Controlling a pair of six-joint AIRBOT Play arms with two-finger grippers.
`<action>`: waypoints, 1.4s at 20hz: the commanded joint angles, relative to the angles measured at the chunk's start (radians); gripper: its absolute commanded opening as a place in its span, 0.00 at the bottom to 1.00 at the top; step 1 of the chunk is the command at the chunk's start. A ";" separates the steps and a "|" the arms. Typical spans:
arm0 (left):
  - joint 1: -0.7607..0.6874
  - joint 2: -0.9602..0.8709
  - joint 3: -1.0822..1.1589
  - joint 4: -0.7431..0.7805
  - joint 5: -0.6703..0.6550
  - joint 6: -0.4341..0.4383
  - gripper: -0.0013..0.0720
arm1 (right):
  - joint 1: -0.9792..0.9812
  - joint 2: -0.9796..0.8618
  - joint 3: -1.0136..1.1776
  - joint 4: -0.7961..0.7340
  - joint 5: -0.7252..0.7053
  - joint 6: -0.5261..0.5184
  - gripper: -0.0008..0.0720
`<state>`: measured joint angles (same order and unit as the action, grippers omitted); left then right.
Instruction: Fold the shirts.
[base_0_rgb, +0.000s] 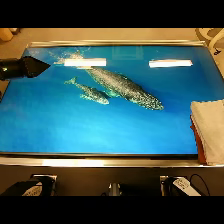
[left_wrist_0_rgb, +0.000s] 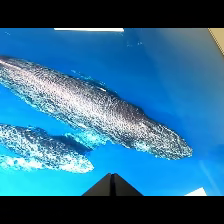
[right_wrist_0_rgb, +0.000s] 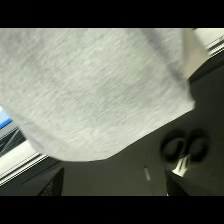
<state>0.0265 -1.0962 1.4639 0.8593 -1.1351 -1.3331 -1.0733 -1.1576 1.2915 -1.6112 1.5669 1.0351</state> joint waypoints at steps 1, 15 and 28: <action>-0.017 -0.001 0.000 0.000 0.026 -0.002 0.06 | 0.000 0.002 0.173 0.028 -0.197 -0.085 0.98; -0.446 -0.454 0.225 0.864 -0.520 -0.312 0.88 | 0.855 -0.200 0.336 0.295 -0.031 0.056 0.94; -0.426 -0.330 0.088 0.842 -0.307 -0.463 0.87 | 1.002 -0.229 0.336 0.261 0.031 0.056 0.94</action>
<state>-0.4000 -1.4261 1.5551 1.7012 -1.4502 -1.7847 -0.0792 -1.3853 1.6268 -1.3437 1.5913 1.0893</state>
